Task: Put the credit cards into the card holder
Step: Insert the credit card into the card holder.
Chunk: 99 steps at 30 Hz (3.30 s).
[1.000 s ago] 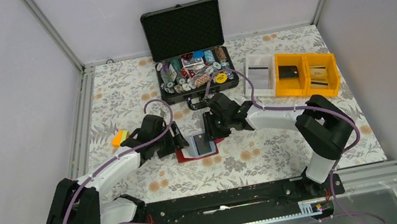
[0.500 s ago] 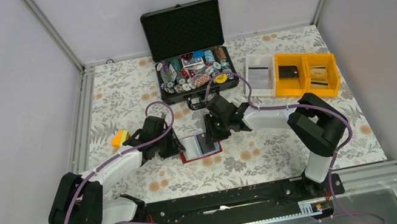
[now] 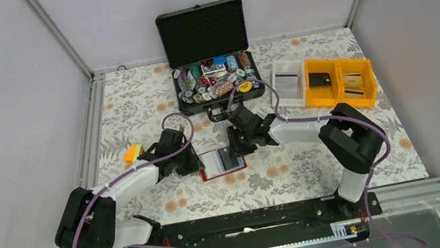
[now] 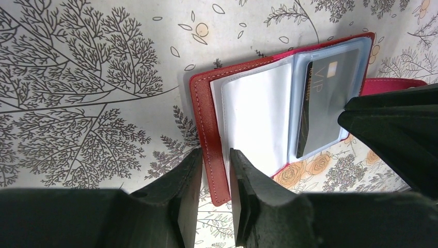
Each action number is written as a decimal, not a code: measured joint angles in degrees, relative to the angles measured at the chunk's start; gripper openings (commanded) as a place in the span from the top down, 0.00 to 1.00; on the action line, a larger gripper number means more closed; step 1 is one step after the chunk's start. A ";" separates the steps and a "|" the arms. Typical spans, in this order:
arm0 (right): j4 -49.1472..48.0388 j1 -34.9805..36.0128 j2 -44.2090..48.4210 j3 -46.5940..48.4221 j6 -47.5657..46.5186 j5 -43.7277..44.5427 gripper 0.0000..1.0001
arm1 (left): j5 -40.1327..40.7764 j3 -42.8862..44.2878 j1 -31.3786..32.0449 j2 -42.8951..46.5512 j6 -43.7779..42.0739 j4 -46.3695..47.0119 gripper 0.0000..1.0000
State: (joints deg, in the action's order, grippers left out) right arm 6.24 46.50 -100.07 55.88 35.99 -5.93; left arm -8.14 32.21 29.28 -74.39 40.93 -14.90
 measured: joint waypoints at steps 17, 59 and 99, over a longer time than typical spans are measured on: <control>0.11 0.04 0.04 0.00 0.04 0.11 0.65 | -0.04 -0.59 0.00 -0.11 -0.17 0.92 0.78; 6.23 2.91 2.62 1.73 0.76 2.51 0.59 | -0.46 -1.81 -0.13 -0.37 -0.42 2.58 0.80; 0.85 2.91 -2.25 2.75 1.64 -3.54 0.61 | -0.66 -1.81 -0.17 -0.87 -0.63 3.48 0.80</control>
State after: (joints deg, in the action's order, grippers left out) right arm 7.09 49.41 -102.32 58.63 37.63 -9.47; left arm -8.80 30.39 29.10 -75.26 40.29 -11.42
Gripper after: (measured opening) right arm 0.390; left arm 0.201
